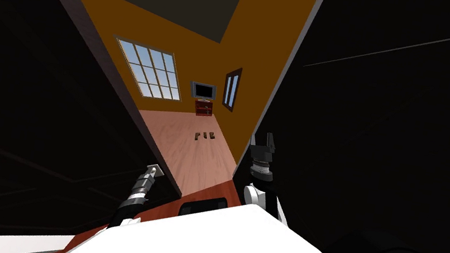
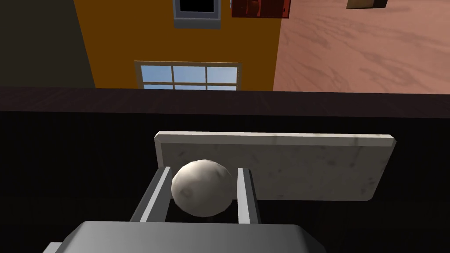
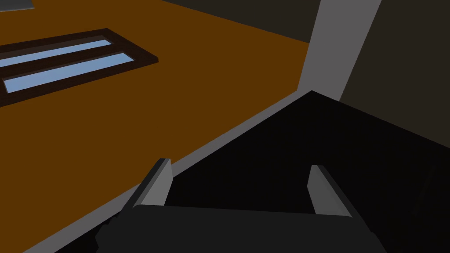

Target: Pull the door open

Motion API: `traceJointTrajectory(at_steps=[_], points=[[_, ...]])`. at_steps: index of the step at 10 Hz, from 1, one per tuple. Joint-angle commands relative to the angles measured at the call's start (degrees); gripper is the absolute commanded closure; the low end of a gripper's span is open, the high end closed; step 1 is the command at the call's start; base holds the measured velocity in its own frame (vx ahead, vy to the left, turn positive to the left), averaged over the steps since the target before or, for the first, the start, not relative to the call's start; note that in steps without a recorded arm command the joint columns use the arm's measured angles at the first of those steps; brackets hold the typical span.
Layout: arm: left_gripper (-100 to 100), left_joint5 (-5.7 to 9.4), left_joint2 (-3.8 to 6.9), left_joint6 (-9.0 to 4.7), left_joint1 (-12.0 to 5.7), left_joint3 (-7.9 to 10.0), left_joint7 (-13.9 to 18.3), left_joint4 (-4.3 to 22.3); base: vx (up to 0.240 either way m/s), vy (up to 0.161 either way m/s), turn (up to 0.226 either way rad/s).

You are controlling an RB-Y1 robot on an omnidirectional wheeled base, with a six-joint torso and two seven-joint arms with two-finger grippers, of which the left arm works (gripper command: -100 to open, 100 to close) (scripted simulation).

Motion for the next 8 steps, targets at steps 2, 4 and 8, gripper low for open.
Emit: traceJointTrajectory(at_steps=[2,4,8], points=[[100,-0.46,1.05,-0.99,0.96,-1.01,1.31,-0.30,-0.158,0.032,-0.136],[100,-0.90,2.06,-1.94,1.89,-1.99,2.57,-0.59,-0.199,0.017,-0.093],[100,-1.86,4.26,-4.02,3.91,-4.13,5.32,-1.21,-0.223,0.050,-0.137]])
